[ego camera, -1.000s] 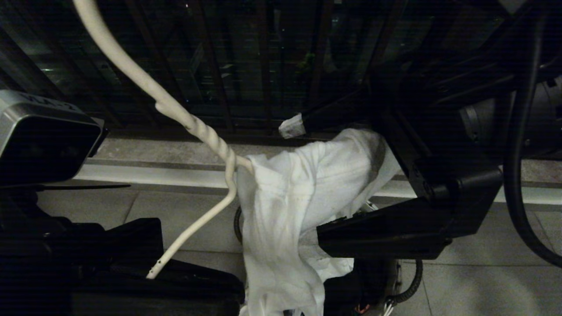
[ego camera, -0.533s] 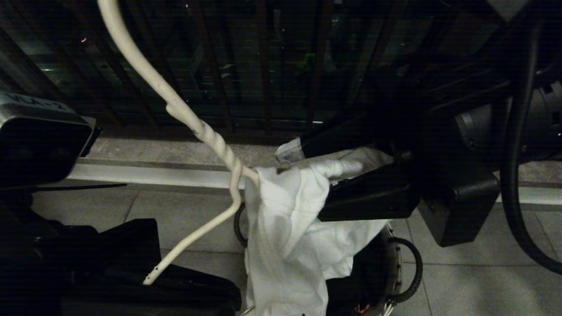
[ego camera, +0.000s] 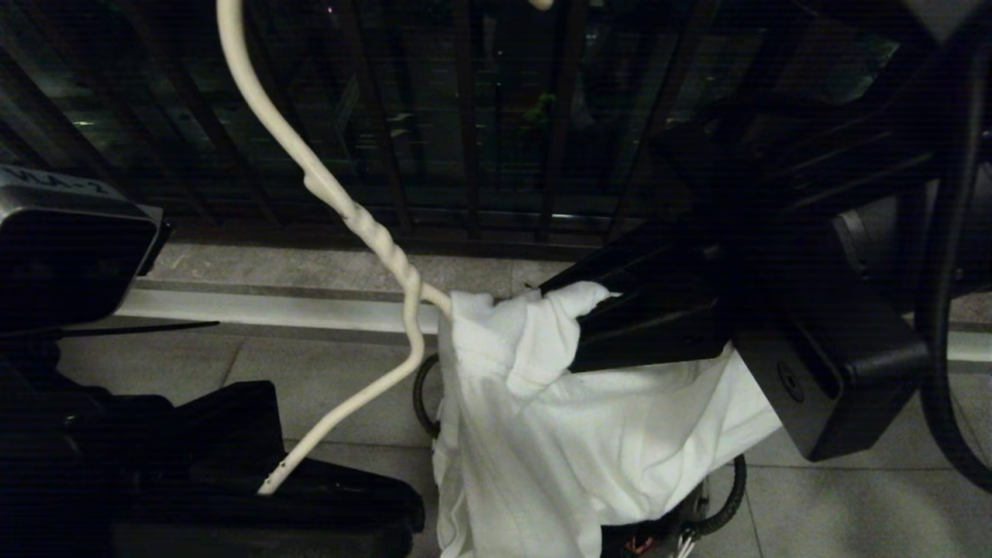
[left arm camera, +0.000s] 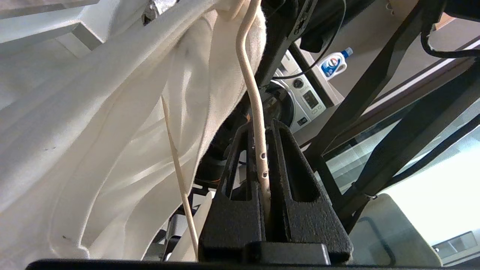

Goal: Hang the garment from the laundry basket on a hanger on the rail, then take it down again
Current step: Hang the clothes on the clothes rack

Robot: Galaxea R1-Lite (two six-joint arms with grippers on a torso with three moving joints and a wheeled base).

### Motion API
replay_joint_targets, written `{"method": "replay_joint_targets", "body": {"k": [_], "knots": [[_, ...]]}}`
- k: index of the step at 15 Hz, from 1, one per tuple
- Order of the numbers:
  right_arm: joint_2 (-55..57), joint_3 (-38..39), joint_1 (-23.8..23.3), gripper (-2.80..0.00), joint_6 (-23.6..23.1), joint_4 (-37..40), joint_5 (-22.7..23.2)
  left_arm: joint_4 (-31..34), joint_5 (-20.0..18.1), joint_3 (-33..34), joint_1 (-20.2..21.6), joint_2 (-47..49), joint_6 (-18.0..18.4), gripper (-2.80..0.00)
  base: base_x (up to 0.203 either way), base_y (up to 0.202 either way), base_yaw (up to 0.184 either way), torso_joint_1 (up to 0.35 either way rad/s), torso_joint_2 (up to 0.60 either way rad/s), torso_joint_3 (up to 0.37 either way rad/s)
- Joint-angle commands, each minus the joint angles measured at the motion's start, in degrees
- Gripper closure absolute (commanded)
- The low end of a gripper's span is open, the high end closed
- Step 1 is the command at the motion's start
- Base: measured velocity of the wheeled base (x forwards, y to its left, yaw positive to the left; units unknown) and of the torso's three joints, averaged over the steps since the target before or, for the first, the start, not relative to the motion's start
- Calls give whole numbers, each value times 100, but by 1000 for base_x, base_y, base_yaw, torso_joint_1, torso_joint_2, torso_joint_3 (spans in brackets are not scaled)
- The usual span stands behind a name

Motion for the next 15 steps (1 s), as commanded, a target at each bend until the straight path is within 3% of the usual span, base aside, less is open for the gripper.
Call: {"method": "replay_joint_targets", "body": {"k": [1,2,6,10,11,14,15], "knots": [[-36,-2,-4,0,-13,1,16,-18,-26,14,0,8,-12,0,0,0,0,0,0,0],[-38,-2,5,0,-13,1,16,-18,-26,14,0,8,-21,-273,0,0,0,0,0,0],[-103,54,-4,0,-13,19,7,-11,1,-14,22,25,-12,-280,0,0,0,0,0,0],[-247,228,-102,0,-13,12,-2,-38,38,-83,397,-38,219,-280,0,0,0,0,0,0],[-295,255,-181,0,-13,10,-2,-43,129,-138,529,-88,350,-280,0,0,0,0,0,0],[-336,262,-389,0,-13,-13,-31,-6,950,-465,574,-264,405,-280,0,0,0,0,0,0],[-336,262,-445,0,-13,-35,-40,8,1016,-501,582,-296,410,-280,0,0,0,0,0,0]]}}
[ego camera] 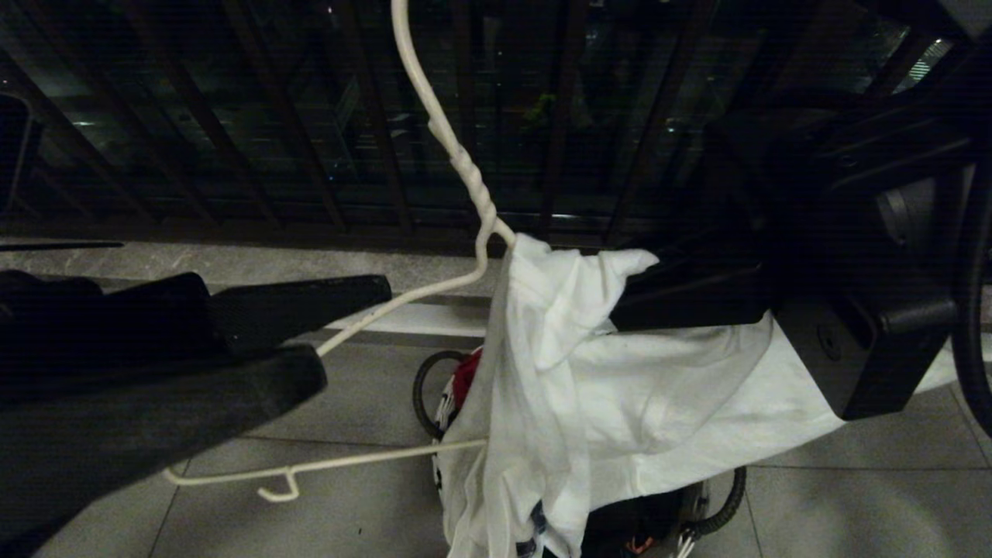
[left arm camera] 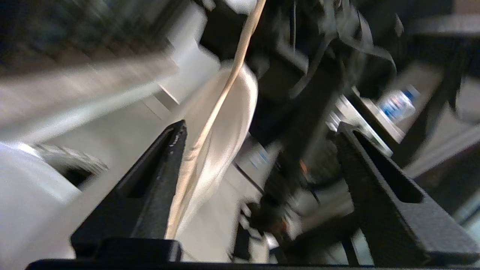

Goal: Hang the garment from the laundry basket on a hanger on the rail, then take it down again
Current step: Hang the clothes on the clothes rack

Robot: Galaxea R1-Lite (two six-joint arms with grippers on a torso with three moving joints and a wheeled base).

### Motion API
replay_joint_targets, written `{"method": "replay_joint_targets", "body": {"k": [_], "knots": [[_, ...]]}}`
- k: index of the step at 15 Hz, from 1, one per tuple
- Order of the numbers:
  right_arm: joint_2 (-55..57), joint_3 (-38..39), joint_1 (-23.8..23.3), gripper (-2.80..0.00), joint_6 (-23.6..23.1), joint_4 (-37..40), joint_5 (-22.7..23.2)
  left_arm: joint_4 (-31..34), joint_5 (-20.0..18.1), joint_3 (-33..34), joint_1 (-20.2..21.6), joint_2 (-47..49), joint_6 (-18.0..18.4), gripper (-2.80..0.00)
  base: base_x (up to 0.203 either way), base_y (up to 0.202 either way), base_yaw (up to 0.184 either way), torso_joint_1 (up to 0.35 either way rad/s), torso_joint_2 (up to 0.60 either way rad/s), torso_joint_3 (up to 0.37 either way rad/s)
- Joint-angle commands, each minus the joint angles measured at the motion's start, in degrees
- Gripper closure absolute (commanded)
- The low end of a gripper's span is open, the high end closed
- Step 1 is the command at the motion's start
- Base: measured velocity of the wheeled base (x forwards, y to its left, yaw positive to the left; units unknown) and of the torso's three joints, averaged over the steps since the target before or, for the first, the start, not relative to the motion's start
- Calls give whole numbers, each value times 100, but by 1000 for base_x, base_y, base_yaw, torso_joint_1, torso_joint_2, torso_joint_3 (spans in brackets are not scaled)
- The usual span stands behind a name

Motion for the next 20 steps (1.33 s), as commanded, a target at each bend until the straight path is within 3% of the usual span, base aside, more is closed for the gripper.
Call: {"method": "replay_joint_targets", "body": {"k": [1,5,9,10,17,20], "knots": [[-47,-13,-131,0,-22,3,0,-8,137,-147,50,-136,-18,-280,0,0,0,0,0,0],[-89,-39,-323,0,-16,-6,-124,496,169,-476,258,-236,-18,-280,0,0,0,0,0,0],[-214,-59,-874,0,3,-137,-178,2792,690,-1585,323,-321,-18,-280,0,0,0,0,0,0],[-242,-59,-948,0,12,-148,-223,3221,762,-1800,325,-324,-18,0,0,0,0,0,0,0],[-362,-59,-1010,0,215,-465,-691,5937,830,-3116,14,22,-18,0,0,0,0,0,0,0],[-435,-68,-1010,0,241,-473,-812,6208,1608,-3257,-683,430,-26,0,0,0,0,0,0,0]]}}
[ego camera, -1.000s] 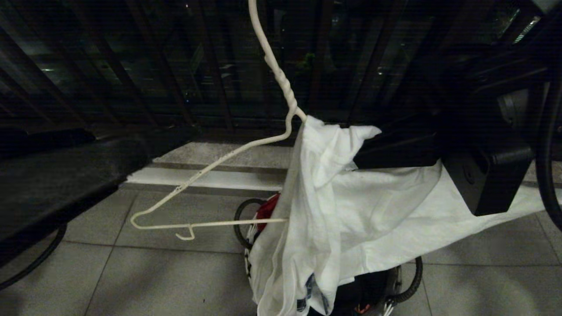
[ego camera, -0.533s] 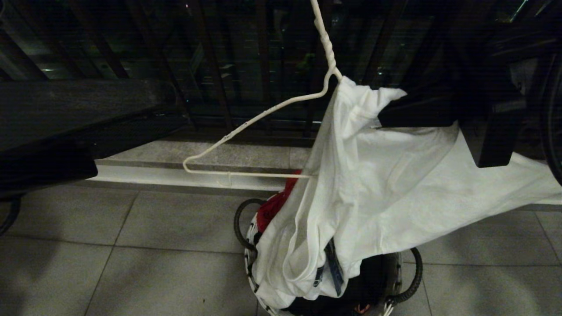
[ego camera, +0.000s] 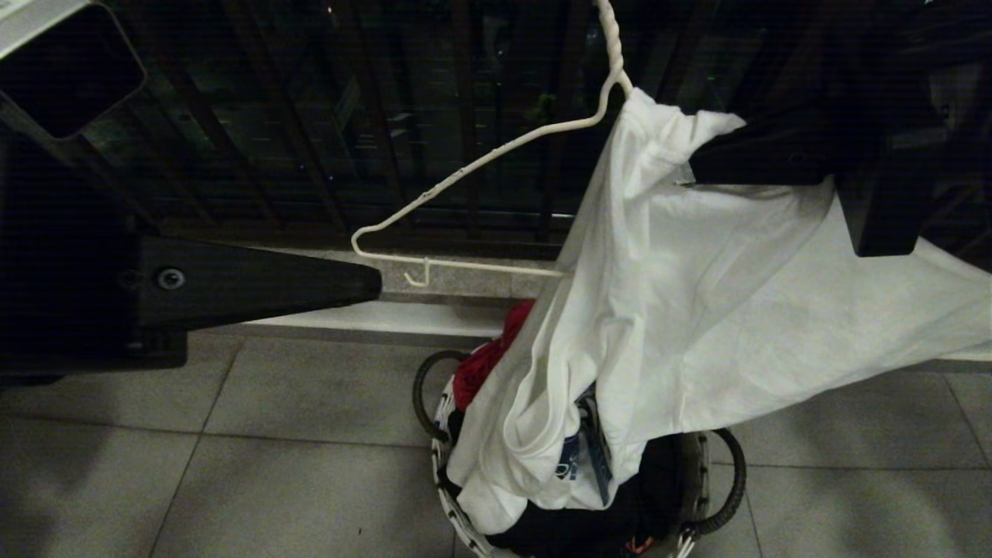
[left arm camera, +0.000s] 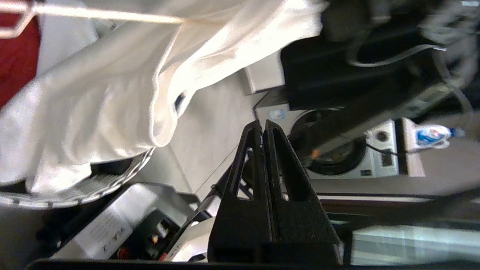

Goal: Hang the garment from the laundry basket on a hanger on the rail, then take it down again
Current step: Hang the clothes on the clothes rack

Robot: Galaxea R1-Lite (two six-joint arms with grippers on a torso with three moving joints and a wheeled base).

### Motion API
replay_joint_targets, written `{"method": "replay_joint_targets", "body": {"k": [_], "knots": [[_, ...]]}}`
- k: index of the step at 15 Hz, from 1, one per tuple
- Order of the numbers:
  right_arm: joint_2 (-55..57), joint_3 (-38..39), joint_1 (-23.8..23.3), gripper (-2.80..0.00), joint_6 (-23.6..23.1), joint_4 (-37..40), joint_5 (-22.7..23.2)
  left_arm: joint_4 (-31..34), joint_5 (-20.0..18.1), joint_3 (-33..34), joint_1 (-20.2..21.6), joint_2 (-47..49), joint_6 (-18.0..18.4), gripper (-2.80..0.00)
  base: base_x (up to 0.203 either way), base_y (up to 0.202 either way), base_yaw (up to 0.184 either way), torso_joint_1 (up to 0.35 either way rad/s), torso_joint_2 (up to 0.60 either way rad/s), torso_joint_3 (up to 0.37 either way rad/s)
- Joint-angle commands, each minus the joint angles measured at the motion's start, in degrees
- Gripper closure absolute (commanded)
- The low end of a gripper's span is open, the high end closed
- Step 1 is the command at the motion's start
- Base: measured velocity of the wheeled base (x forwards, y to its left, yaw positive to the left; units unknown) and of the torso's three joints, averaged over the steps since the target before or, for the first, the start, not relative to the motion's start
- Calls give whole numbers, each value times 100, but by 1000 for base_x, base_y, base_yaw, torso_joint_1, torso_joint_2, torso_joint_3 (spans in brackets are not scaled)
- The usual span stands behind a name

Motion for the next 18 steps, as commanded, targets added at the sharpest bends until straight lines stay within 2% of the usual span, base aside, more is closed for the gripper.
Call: {"method": "replay_joint_targets", "body": {"k": [1,3,6,7,8,12,15,18], "knots": [[-79,-4,4,0,15,10,6,77,640,-58,-649,506,-20,0,0,0,0,0,0,0],[-108,13,4,0,46,19,-5,113,1144,-12,-975,1007,-35,0,0,0,0,0,0,0],[-151,21,4,0,45,19,-75,100,1415,72,-1143,1588,-102,0,0,0,0,0,0,0],[-168,24,4,0,52,20,-76,94,1639,68,-1157,1791,-144,0,0,0,0,0,0,0],[-177,30,4,0,52,28,-76,90,1888,65,-1229,1894,-170,-280,0,0,0,0,0,0],[-203,39,4,0,44,28,-85,76,2372,48,-1264,2025,-145,-280,0,0,0,0,0,0],[-217,39,4,0,44,37,-85,72,2500,8,-1266,1982,-135,-280,0,0,0,0,0,0],[-221,39,-4,0,44,45,-85,72,2803,-49,-1269,1941,-128,-280,0,0,0,0,0,0]]}}
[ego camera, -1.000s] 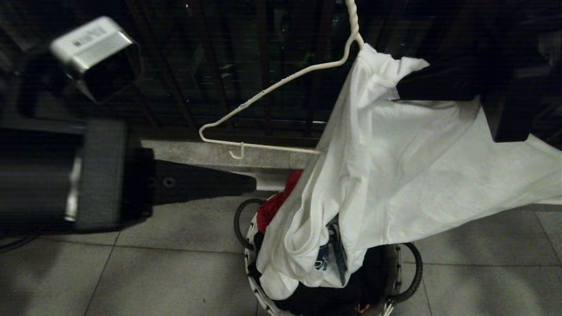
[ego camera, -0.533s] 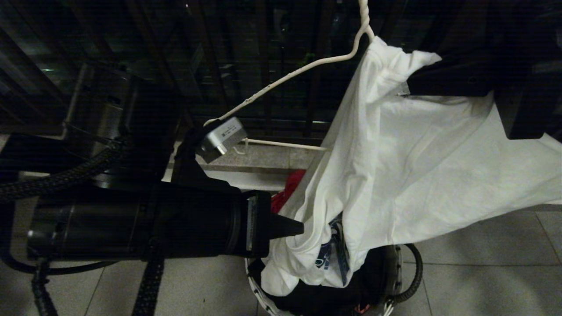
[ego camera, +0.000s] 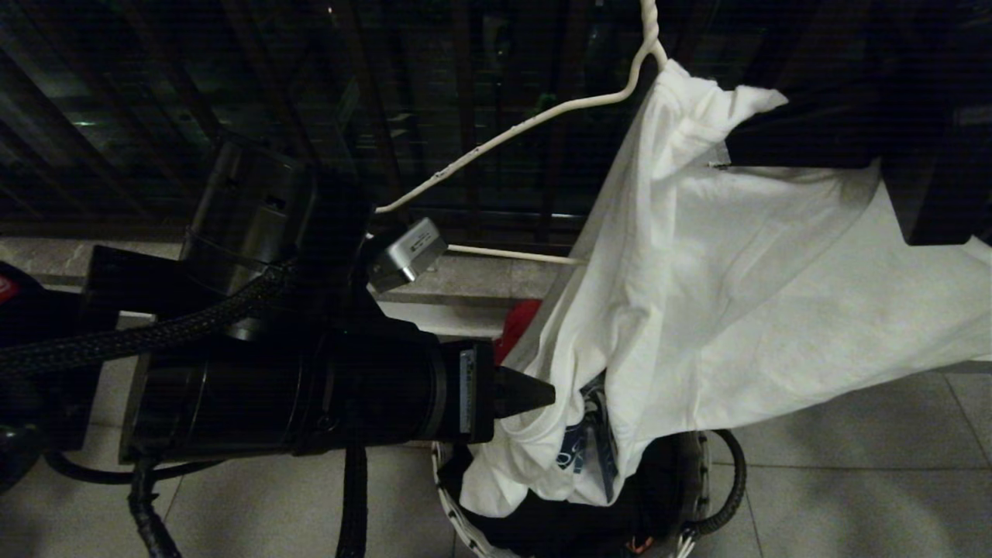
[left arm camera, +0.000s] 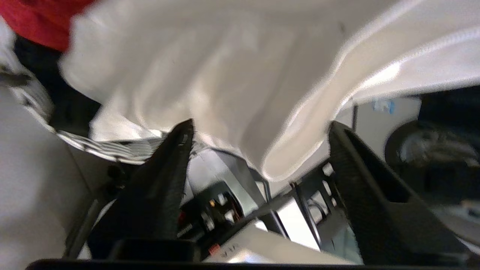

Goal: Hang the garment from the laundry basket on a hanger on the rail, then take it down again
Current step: Hang the clothes on the clothes rack

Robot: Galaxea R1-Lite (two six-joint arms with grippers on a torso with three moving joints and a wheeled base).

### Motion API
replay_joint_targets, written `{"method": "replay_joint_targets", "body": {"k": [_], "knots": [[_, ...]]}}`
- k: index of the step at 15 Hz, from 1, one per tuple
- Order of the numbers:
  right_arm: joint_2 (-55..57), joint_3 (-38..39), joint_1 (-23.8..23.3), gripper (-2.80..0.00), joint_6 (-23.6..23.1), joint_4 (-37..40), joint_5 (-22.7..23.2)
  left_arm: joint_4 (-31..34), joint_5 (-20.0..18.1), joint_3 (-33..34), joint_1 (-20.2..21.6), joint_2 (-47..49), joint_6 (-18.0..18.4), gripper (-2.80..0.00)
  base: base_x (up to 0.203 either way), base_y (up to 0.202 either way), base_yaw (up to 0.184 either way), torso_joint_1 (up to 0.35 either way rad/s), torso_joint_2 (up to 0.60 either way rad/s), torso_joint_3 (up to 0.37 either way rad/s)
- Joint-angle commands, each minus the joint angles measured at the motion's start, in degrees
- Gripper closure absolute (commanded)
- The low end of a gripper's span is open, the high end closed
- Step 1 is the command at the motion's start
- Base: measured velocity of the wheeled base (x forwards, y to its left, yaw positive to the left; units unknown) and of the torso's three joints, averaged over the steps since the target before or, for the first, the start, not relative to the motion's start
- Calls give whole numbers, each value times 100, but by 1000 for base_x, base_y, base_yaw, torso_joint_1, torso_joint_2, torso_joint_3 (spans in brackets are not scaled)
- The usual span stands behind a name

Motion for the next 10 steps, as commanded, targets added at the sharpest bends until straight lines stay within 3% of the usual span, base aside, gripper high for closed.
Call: {"method": "replay_joint_targets", "body": {"k": [1,8,10], "knots": [[-2,-1,-14,0,-16,16,6,11,35,-29,-41,-161,-8,-280,0,0,0,0,0,0],[-108,17,-23,0,-16,25,15,15,100,3,-70,86,60,-280,0,0,0,0,0,0],[-117,17,-23,0,-16,25,15,7,368,-2,-70,236,60,-280,0,0,0,0,0,0]]}}
